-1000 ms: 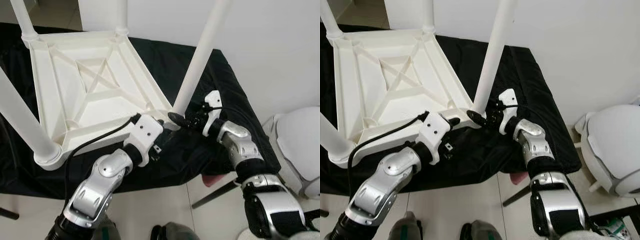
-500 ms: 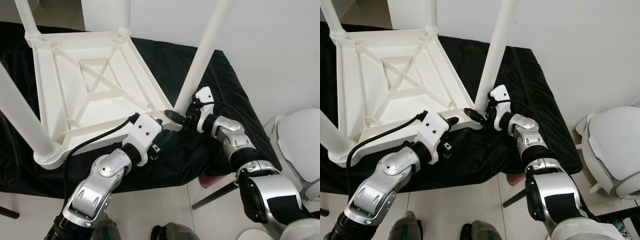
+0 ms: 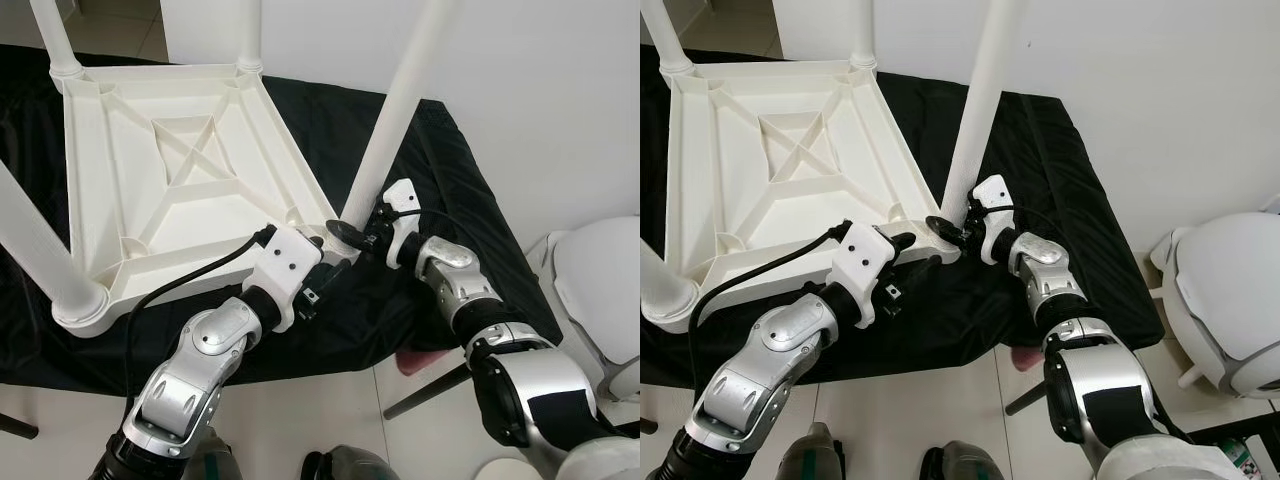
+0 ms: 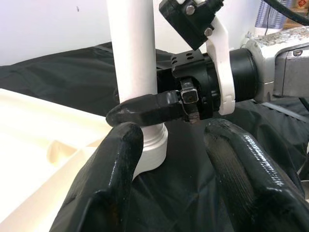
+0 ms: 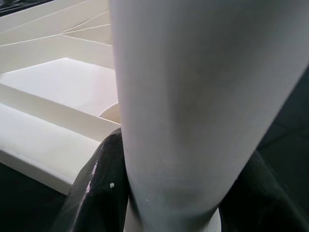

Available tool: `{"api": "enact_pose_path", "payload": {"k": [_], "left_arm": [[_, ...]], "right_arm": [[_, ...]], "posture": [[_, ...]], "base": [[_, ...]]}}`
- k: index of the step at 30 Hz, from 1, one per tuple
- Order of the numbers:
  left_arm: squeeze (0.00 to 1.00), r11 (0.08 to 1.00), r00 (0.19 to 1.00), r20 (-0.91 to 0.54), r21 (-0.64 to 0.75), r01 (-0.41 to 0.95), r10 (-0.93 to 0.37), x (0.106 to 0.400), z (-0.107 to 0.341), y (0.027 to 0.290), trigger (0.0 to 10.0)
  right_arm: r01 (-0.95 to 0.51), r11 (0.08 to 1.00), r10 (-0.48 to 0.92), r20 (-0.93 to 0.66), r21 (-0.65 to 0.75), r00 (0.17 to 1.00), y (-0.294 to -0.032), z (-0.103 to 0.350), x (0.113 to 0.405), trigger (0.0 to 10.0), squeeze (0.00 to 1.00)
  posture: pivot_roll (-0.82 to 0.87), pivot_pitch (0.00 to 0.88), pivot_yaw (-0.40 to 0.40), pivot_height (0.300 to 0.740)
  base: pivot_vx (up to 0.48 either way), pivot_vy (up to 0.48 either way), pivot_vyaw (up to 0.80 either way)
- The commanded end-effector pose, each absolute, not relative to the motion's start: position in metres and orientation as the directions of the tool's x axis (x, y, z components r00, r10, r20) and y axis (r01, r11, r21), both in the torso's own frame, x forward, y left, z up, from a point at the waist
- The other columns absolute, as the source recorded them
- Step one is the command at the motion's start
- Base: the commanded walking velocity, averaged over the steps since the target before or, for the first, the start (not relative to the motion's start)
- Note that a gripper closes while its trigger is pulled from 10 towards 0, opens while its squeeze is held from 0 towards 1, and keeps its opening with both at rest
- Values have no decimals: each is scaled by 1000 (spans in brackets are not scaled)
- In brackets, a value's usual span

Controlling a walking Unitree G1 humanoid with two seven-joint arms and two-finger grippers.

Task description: Building children table

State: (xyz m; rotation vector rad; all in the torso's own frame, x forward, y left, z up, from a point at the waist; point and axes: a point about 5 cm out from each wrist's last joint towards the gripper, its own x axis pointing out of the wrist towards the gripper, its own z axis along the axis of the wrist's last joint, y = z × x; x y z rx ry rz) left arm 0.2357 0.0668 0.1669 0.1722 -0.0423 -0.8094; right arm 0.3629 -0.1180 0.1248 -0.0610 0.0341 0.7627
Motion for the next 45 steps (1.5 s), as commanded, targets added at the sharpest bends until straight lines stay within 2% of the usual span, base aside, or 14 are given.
{"api": "enact_pose_path", "payload": {"k": [1,12,16,21,23,24,25,27,28,33,34,35,36,45], "left_arm": [[0,685,699,-33,165,709,-715,235,166,65,10000],[0,671,684,-34,160,724,-729,236,166,62,10000],[0,669,681,-35,158,726,-731,235,165,61,10000],[0,666,678,-33,159,729,-734,236,166,60,10000],[0,666,679,-33,159,728,-734,236,166,60,10000],[0,669,681,-34,160,726,-731,236,166,61,10000],[0,672,685,-34,161,723,-728,236,166,62,10000],[0,674,687,-34,161,721,-726,236,166,63,10000],[0,678,690,-35,161,718,-723,236,165,64,10000],[0,691,705,-42,167,704,-708,235,163,65,10000],[0,701,716,-45,170,693,-697,236,162,66,10000],[0,701,716,-45,170,693,-697,236,162,66,10000],[0,713,728,-44,174,680,-684,238,162,68,10000],[0,784,816,-108,230,576,-568,257,154,81,10000]], "right_arm": [[-648,761,643,-103,-21,759,-125,112,360,0,0],[-400,914,398,38,73,916,-94,122,346,0,0],[-190,977,184,65,96,981,-89,125,336,0,0],[-247,960,234,106,131,966,-69,140,329,0,0],[-243,961,230,102,133,968,-72,140,329,941,0],[-229,965,218,94,131,972,-75,140,330,8784,0],[-217,967,207,90,134,974,-79,140,330,10000,831],[-210,968,200,88,137,976,-82,140,330,10000,831],[-199,970,188,91,142,978,-86,141,330,10000,1000],[-191,975,176,134,109,975,-101,148,327,10000,1000],[-198,975,182,144,102,973,-106,149,326,10000,149],[-198,975,182,144,102,973,-106,149,326,10000,149],[-207,973,190,159,99,969,-110,152,325,10000,0],[-130,989,117,161,73,980,-138,142,306,10000,0]], "posture": [[56,31,-136,740],[35,30,-127,740],[34,31,-130,740],[31,29,-129,740],[36,28,-132,740],[36,29,-132,740],[39,30,-134,740],[39,30,-134,740],[40,30,-134,740],[37,36,-135,740],[34,38,-132,740],[34,38,-132,740],[33,38,-132,740],[23,39,-123,740]], "base": [[0,0,0],[0,0,0],[0,0,0],[0,0,0],[0,0,0],[0,0,0],[0,0,0],[0,0,0],[0,0,0],[0,0,0],[0,0,0],[0,0,0],[0,0,0],[0,0,0]]}}
